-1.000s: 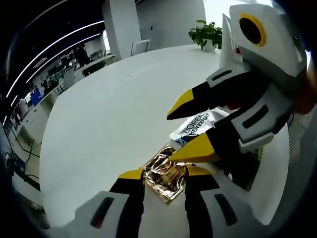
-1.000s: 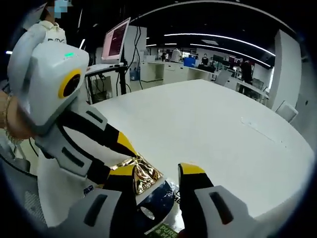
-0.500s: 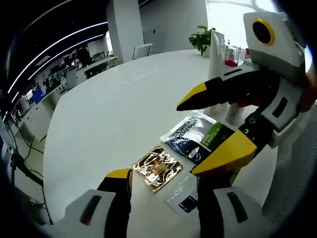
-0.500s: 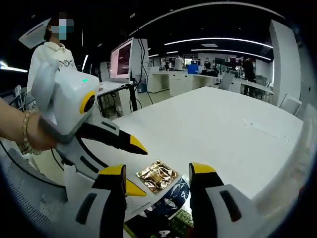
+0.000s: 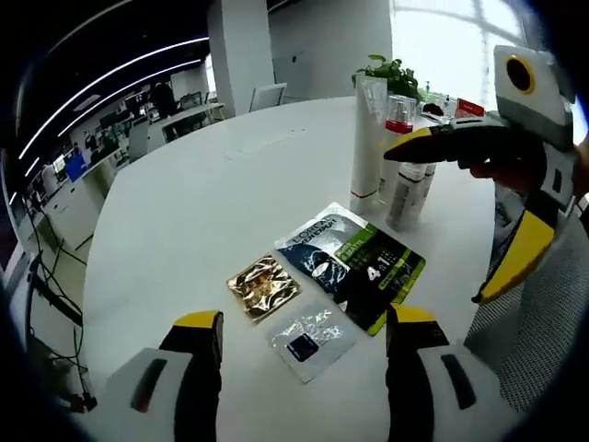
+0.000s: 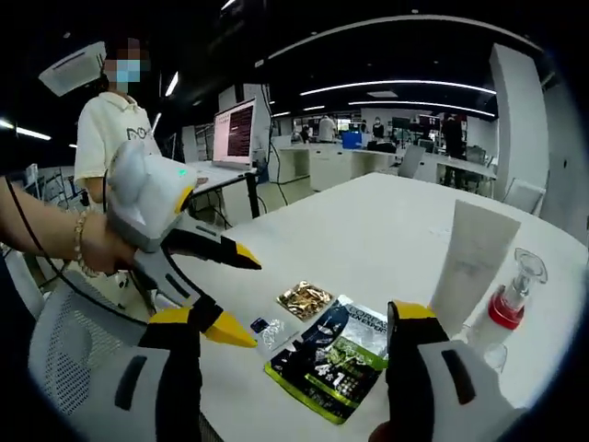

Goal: Arrange the skincare products in the storage area until every visible bottle or jar stands upright without overlapping.

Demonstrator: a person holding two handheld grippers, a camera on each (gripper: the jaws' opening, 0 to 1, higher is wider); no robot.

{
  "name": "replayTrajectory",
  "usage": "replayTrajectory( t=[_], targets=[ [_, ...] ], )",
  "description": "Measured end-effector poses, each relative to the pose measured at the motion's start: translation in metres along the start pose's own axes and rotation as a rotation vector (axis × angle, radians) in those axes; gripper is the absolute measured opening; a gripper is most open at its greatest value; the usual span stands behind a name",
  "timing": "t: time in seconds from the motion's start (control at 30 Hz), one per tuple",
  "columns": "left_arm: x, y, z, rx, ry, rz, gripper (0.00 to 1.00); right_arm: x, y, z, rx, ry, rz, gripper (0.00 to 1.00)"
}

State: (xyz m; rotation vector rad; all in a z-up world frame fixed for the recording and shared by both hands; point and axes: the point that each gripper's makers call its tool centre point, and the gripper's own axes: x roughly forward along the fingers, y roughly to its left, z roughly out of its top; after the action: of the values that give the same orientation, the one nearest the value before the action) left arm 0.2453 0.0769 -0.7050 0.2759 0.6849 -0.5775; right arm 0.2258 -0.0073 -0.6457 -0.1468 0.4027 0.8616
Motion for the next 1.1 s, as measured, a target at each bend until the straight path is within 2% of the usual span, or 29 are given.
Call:
replayTrajectory(
  t=[0.13, 0.37, 0.5, 0.53, 0.67, 0.87, 0.97, 1.03, 1.1],
  targets=[
    [-0.007, -0.008, -0.003, -0.015, -0.008, -0.006, 0.78, -0.025, -0.002, -0.006, 0.035, -0.002, -0.029, 0.91],
    [-0.024, -0.023, -0.011, -0.079, -0.027, -0.023, 0.86, -0.068, -0.031, -0.027, 0.107, 0.008, -0.128, 0.98],
    [-0.035, -0.031, -0.01, -0.12, -0.039, -0.033, 0.9, -0.088, -0.047, -0.034, 0.134, 0.016, -0.182, 0.99],
    [-0.041, -0.034, -0.005, -0.146, -0.06, -0.038, 0.91, -0.097, -0.055, -0.035, 0.145, 0.011, -0.21, 0.99],
    [-0.052, -0.038, 0.001, -0.186, -0.099, -0.041, 0.99, -0.111, -0.068, -0.038, 0.164, 0.001, -0.247, 1.0],
    [-0.065, -0.042, 0.008, -0.201, -0.175, -0.035, 0.99, -0.13, -0.076, -0.045, 0.173, 0.0, -0.273, 1.0],
    [-0.068, -0.042, 0.008, -0.198, -0.19, -0.019, 0.99, -0.13, -0.077, -0.04, 0.181, -0.02, -0.275, 0.99],
    [-0.071, -0.039, 0.017, -0.195, -0.214, -0.004, 0.99, -0.129, -0.077, -0.039, 0.17, -0.019, -0.272, 0.99],
    [-0.071, -0.039, 0.018, -0.197, -0.226, -0.003, 0.99, -0.129, -0.077, -0.04, 0.166, -0.016, -0.271, 0.99]
  ],
)
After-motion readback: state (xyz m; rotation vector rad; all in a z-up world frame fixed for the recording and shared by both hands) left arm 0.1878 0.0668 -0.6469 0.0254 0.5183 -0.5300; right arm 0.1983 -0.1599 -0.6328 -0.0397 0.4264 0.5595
